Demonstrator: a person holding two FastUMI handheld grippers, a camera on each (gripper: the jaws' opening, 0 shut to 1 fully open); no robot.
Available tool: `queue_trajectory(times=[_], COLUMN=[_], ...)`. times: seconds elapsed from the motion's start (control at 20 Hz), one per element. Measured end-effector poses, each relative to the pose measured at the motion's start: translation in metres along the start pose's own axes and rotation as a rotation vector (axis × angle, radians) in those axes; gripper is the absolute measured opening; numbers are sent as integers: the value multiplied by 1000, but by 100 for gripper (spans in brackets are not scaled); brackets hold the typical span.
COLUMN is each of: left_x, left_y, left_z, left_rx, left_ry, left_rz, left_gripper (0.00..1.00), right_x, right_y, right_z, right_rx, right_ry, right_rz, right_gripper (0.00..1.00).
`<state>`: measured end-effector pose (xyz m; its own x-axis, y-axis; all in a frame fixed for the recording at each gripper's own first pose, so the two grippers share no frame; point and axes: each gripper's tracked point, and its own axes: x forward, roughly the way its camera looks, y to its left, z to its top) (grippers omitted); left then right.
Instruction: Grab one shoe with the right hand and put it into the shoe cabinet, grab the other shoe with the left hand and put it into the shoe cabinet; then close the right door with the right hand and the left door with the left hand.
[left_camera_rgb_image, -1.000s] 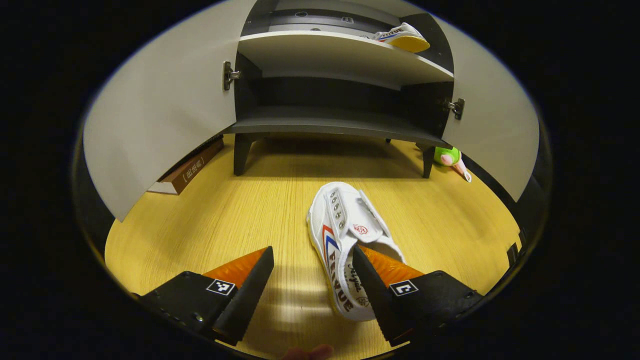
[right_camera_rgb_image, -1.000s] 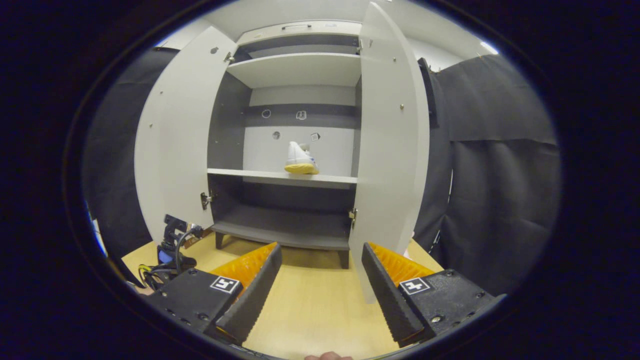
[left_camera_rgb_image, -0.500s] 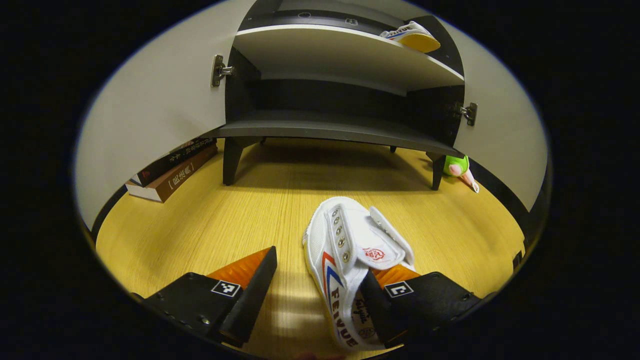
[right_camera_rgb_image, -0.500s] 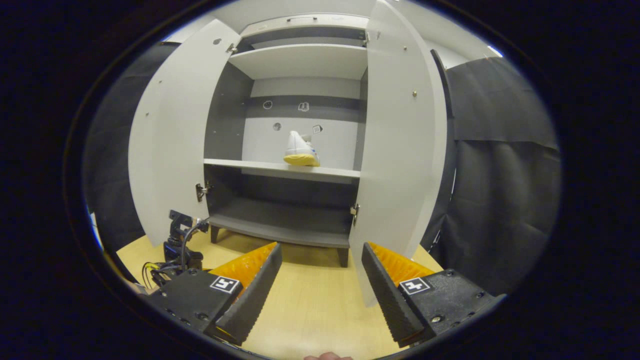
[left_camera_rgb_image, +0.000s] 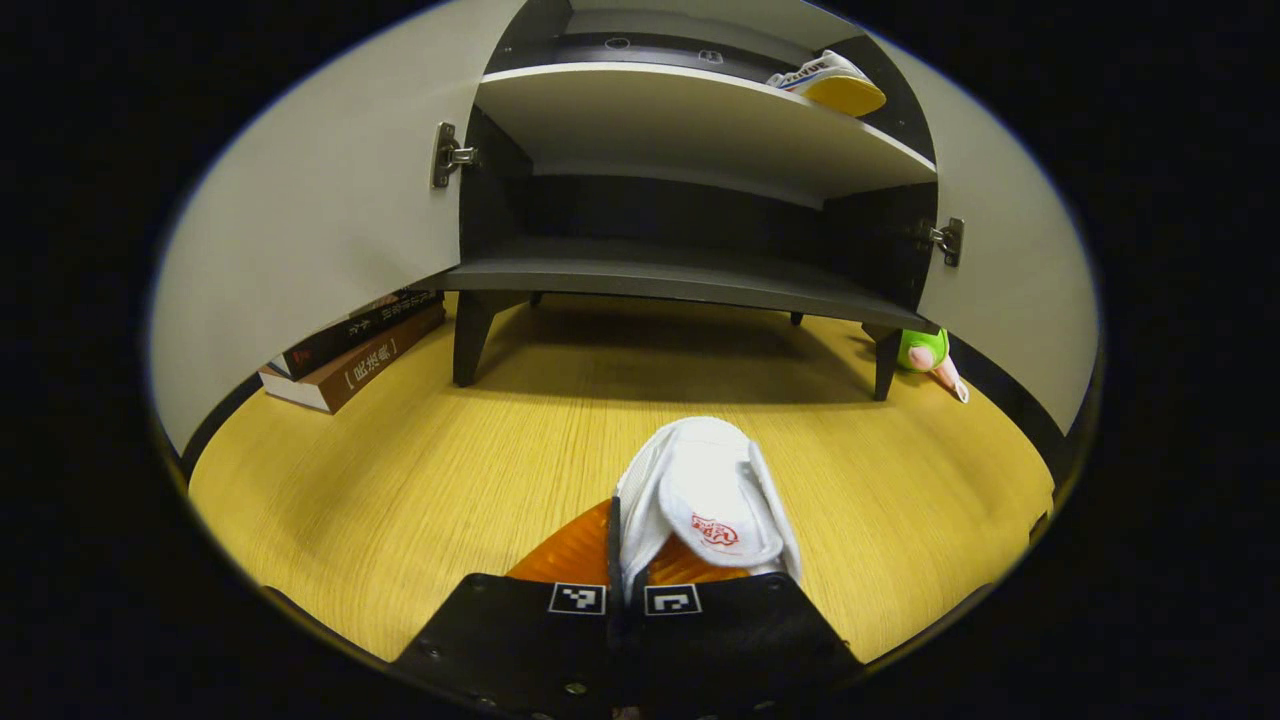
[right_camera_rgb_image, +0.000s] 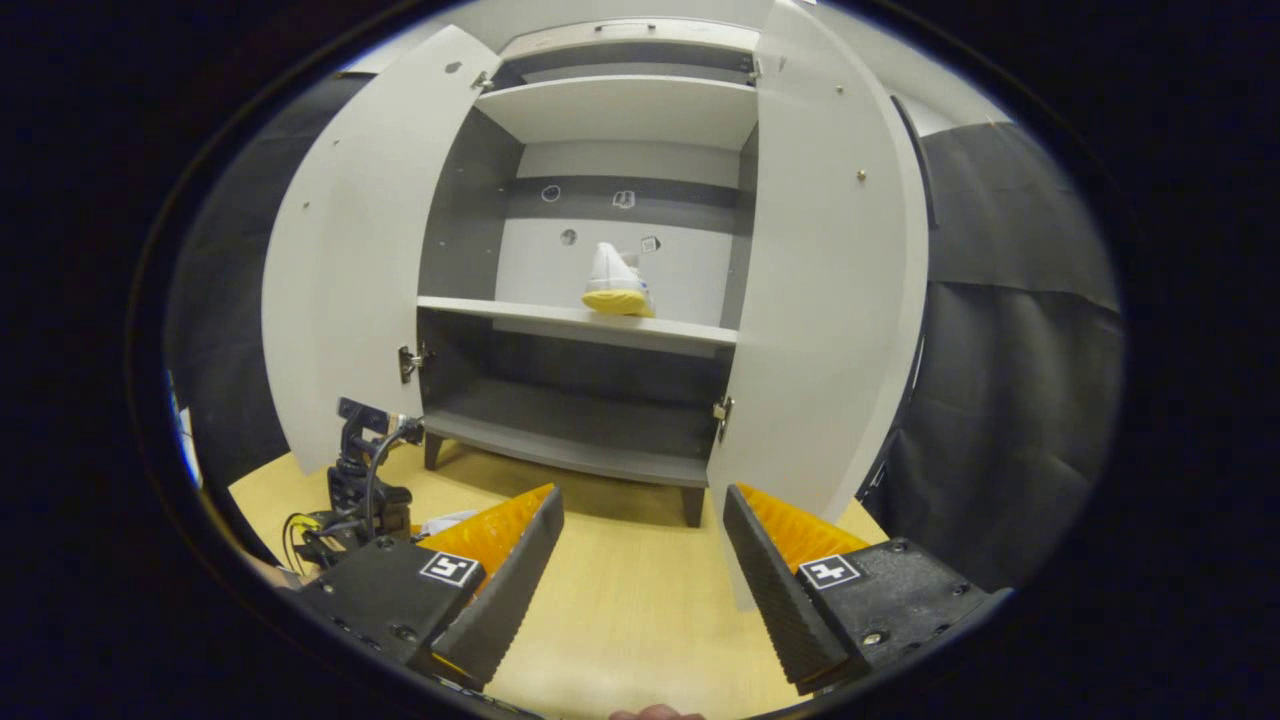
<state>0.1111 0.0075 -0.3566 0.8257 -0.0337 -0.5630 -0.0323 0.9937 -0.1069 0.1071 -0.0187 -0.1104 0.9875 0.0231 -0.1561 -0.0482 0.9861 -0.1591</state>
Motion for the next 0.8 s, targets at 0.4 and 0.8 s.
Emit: queue_trajectory(times=[0.4,0.8], left_x=[-103,-109], left_y=[-14,2], left_z=[116,309], left_rx=[-40,-143], left_ry=[-212,-432], left_rz=[-13,76], left_gripper=[0,0], right_x=[1,-9], right_y=[13,28], right_z=[3,11], right_rx=[16,-13], right_ry=[-23,-65], right_rz=[37,85], right_gripper=[100,100])
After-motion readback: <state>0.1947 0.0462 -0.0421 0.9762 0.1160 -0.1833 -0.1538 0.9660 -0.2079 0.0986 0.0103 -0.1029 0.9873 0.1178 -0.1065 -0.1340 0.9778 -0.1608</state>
